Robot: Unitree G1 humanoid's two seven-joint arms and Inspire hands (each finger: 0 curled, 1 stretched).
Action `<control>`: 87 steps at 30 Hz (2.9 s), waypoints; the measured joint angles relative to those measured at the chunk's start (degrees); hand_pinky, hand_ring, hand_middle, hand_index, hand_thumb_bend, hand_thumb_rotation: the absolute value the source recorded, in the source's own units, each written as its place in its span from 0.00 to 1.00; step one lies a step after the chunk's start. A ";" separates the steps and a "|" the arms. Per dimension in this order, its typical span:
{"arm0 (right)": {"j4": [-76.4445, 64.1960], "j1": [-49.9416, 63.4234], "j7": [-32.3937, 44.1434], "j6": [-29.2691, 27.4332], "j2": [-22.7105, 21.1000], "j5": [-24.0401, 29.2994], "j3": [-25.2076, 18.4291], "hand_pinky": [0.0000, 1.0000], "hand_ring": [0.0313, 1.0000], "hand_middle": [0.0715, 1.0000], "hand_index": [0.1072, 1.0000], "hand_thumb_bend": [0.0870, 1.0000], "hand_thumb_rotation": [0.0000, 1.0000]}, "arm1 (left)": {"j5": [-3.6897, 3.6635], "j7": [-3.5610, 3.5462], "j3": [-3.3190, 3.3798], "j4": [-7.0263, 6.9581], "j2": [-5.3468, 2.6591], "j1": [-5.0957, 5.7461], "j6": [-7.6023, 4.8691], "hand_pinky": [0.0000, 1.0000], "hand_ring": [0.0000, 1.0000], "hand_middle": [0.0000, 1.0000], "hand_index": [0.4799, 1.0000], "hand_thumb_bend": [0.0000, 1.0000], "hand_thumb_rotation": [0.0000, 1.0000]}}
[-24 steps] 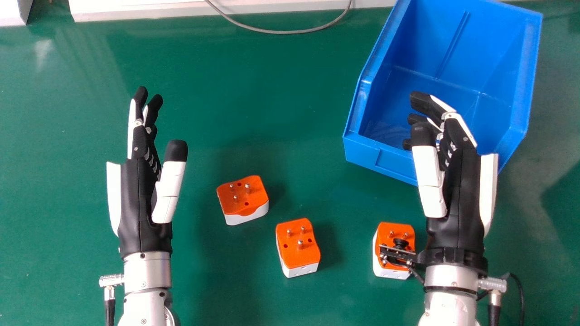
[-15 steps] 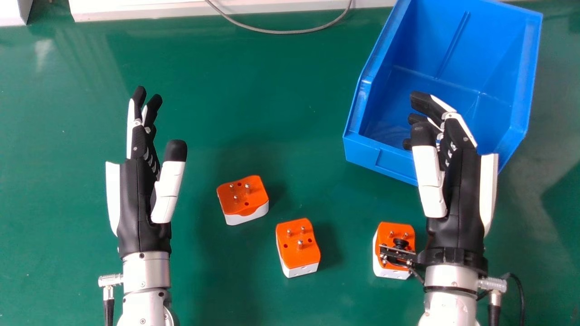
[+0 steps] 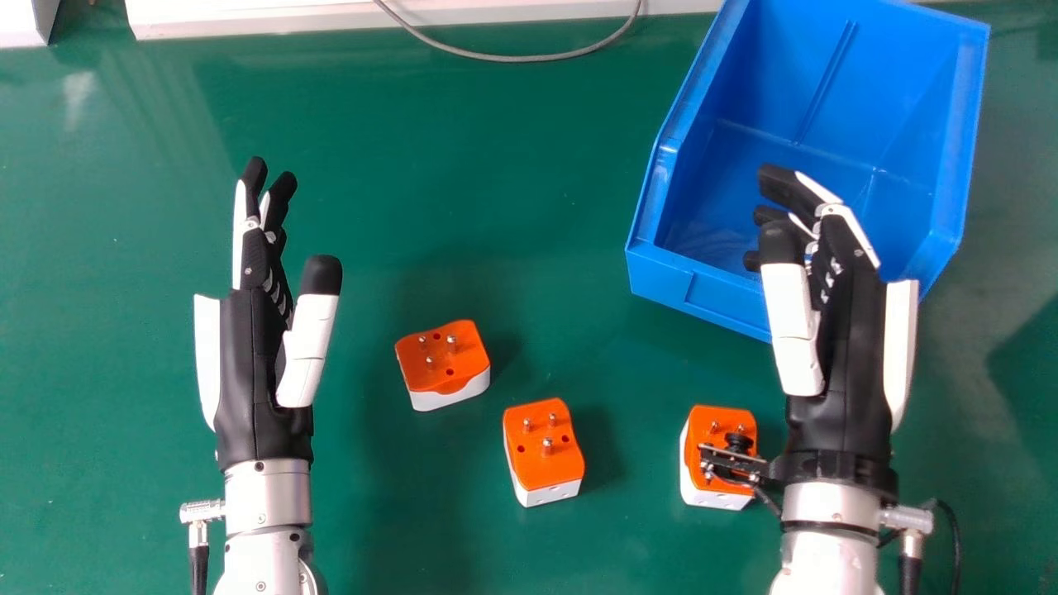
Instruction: Pick all objects and put in blue box
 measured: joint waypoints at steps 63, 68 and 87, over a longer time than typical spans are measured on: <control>-31.81 4.44 45.30 28.75 -26.03 -9.67 5.30 0.61 0.73 0.77 0.79 0.79 0.44 | -0.85 -1.10 -0.01 0.12 -0.64 -0.20 0.17 1.00 0.98 0.95 0.93 0.87 0.89; -29.61 5.49 44.25 20.26 -25.95 -1.47 3.13 0.59 0.71 0.75 0.77 0.79 0.43 | -0.99 -1.18 0.00 0.10 -0.68 -0.10 0.17 1.00 0.98 0.95 0.93 0.87 0.88; -36.45 7.60 46.92 30.28 -27.42 -17.08 4.29 0.62 0.76 0.80 0.77 0.84 0.48 | -1.15 -1.75 0.03 -0.14 -0.77 0.32 0.18 1.00 0.98 0.95 0.93 0.88 0.88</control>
